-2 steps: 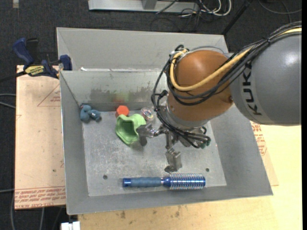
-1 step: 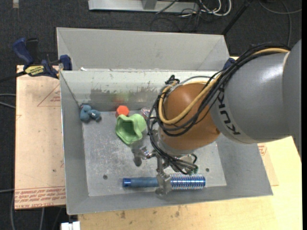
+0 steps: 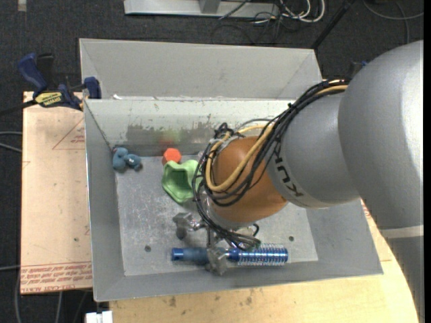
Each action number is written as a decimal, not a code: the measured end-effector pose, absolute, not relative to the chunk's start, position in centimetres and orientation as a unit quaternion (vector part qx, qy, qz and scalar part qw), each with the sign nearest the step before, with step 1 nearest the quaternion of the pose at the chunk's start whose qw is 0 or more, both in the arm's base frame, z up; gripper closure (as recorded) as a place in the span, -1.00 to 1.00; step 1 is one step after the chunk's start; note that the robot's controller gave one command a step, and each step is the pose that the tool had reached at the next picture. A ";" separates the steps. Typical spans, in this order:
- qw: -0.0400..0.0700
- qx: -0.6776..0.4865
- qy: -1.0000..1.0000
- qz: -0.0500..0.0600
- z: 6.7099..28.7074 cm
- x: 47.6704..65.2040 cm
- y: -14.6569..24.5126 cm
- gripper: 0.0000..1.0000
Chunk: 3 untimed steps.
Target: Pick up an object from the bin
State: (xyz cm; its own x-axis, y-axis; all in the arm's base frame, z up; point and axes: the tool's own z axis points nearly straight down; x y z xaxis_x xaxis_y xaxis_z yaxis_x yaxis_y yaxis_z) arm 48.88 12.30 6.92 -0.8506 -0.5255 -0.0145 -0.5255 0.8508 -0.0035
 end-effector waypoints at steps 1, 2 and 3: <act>0.000 -0.273 0.962 0.001 7.0 48.5 12.3 1.00; 0.006 -0.265 0.964 0.000 26.2 50.7 11.2 1.00; -0.003 -0.265 0.964 0.001 19.1 50.4 12.0 1.00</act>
Offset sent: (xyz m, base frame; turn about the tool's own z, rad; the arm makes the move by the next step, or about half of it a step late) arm 0.0000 0.0000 0.0000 0.0000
